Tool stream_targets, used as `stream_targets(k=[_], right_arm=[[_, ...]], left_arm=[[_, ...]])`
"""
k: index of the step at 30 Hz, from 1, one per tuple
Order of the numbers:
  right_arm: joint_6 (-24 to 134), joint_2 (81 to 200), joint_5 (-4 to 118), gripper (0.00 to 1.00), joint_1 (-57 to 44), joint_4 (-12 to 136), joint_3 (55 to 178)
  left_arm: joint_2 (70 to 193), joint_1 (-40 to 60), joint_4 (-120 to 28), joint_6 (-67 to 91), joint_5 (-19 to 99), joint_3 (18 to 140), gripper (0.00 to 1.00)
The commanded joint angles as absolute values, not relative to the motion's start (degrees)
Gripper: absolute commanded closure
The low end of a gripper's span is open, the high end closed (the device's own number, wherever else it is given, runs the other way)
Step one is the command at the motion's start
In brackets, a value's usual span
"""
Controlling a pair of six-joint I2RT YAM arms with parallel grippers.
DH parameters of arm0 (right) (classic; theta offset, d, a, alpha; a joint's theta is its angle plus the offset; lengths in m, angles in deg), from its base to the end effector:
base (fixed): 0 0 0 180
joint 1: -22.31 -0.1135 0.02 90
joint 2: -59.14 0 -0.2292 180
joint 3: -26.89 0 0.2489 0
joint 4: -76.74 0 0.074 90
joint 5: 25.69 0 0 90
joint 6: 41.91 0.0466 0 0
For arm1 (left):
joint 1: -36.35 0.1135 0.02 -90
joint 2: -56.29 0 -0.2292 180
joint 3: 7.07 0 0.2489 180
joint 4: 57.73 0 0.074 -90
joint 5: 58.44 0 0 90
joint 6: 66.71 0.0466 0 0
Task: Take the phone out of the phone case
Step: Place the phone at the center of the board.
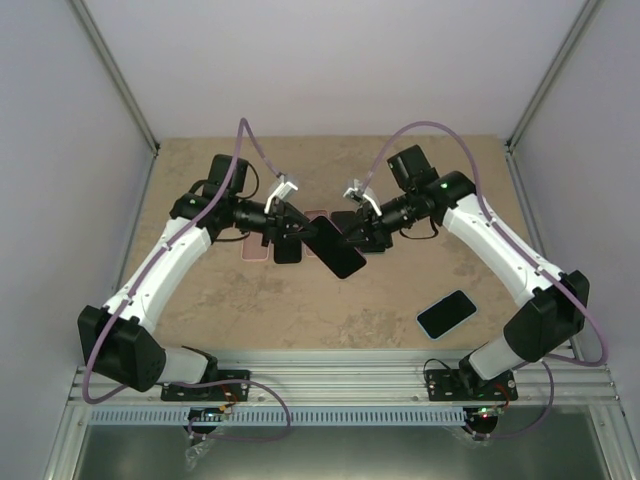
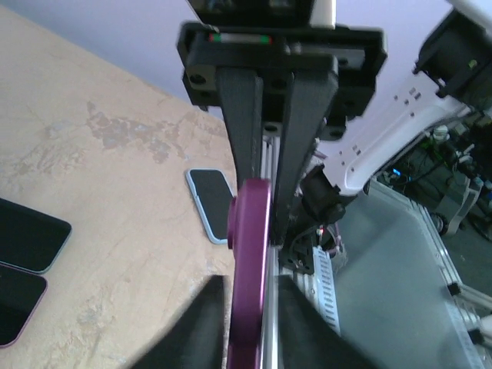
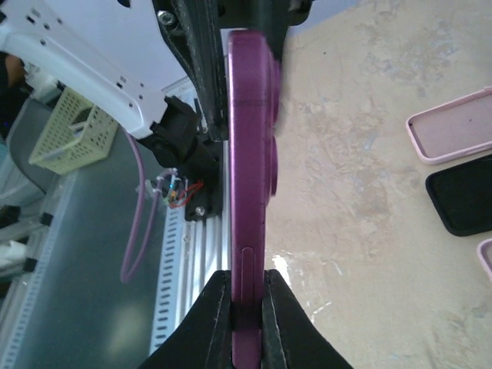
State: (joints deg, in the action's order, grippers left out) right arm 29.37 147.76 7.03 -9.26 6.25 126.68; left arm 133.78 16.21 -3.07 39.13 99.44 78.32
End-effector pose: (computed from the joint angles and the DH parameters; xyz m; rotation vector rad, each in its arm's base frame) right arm 0.2430 0.1953 0.3055 -1.3413 2.0139 1.3721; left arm 0.2476 -0.1368 0.3048 1.1598 1.7911 -1.4172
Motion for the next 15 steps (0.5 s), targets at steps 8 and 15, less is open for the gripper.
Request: stream_targets(k=[8,15], right_arm=[[35.1,145.7,0.9,0.99,-0.4,12.0,122.6],[38.0,145.6,3.0,0.99,10.2,17.1,117.8]], left_arm=[[134.3,16.1,-12.0,29.7,92.6,80.9,0.01],[134.6,16.1,-13.1,28.1,88.4,80.9,0.01]])
